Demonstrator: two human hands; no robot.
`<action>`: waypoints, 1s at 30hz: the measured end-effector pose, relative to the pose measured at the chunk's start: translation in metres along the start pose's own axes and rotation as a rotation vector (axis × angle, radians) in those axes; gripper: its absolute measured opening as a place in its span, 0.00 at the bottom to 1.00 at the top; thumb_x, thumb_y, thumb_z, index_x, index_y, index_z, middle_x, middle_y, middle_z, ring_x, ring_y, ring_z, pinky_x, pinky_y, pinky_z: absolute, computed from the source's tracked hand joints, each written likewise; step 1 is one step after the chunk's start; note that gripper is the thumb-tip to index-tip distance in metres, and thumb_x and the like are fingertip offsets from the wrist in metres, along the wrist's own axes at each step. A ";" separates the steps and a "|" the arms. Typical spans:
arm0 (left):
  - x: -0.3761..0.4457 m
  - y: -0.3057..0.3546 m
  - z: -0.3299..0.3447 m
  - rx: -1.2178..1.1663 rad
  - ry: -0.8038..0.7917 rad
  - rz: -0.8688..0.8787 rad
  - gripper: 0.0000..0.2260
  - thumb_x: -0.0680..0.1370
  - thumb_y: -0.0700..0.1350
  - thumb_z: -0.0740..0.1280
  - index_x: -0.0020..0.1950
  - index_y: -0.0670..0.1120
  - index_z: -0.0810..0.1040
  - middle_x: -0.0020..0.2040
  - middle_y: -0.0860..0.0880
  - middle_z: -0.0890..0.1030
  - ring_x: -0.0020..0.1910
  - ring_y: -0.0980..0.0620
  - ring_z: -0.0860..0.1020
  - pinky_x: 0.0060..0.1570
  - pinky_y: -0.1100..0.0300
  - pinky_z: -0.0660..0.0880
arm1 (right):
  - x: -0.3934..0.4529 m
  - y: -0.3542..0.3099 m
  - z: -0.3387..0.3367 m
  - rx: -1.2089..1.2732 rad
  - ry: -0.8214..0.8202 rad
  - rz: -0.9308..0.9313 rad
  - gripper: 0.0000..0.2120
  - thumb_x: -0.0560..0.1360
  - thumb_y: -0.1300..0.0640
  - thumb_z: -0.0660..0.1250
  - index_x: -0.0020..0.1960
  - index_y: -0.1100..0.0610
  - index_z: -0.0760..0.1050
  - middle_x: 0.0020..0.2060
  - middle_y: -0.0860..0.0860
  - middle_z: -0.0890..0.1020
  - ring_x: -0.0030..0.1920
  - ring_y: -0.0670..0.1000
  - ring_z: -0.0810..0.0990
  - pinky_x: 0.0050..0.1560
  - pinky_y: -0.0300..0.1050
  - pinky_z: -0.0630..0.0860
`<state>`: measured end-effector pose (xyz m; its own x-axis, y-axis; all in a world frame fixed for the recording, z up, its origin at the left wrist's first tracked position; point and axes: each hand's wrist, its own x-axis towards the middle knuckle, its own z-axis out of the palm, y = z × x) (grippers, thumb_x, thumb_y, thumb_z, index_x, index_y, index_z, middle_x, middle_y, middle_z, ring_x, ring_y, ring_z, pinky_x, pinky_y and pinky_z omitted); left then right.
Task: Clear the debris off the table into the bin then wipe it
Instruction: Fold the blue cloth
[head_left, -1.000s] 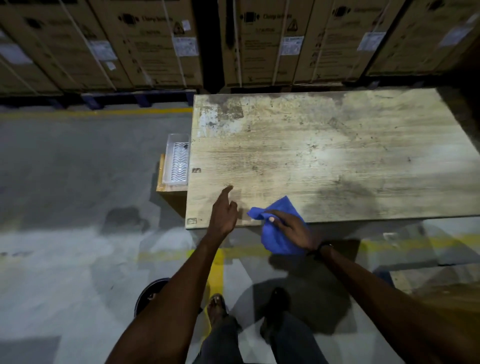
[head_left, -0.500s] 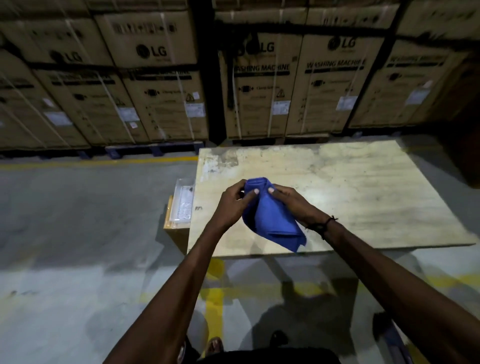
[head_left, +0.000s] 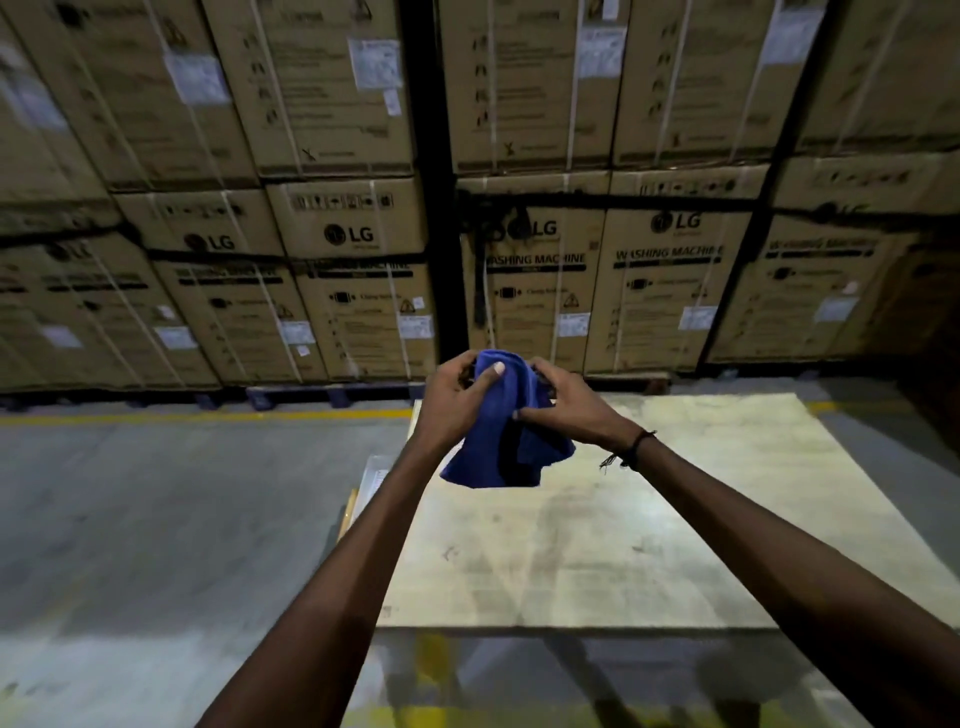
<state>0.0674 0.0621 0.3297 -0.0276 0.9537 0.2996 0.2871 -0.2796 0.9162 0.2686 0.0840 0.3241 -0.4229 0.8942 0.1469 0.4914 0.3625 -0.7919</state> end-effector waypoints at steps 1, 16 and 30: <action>0.005 0.005 -0.001 0.002 0.004 0.014 0.04 0.83 0.43 0.70 0.57 0.47 0.83 0.49 0.53 0.86 0.47 0.62 0.83 0.49 0.62 0.81 | 0.004 -0.003 -0.009 -0.022 -0.021 -0.023 0.21 0.72 0.49 0.74 0.62 0.51 0.74 0.55 0.48 0.83 0.54 0.47 0.83 0.56 0.50 0.81; 0.058 0.033 -0.035 0.061 0.144 0.074 0.08 0.84 0.50 0.68 0.60 0.47 0.80 0.51 0.53 0.85 0.50 0.58 0.85 0.45 0.59 0.83 | 0.063 -0.043 -0.118 -0.237 -0.147 -0.221 0.20 0.80 0.56 0.71 0.70 0.45 0.74 0.64 0.44 0.79 0.63 0.42 0.78 0.58 0.39 0.78; 0.112 0.019 -0.085 0.078 0.220 0.091 0.04 0.84 0.50 0.69 0.52 0.51 0.81 0.47 0.54 0.85 0.44 0.62 0.83 0.42 0.53 0.81 | 0.143 -0.086 -0.115 -0.480 -0.219 -0.258 0.23 0.81 0.64 0.66 0.66 0.38 0.80 0.64 0.40 0.82 0.63 0.39 0.79 0.61 0.37 0.77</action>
<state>-0.0118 0.1541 0.4034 -0.2038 0.8752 0.4388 0.3703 -0.3460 0.8621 0.2535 0.2115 0.4813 -0.6973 0.7044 0.1330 0.6196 0.6855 -0.3822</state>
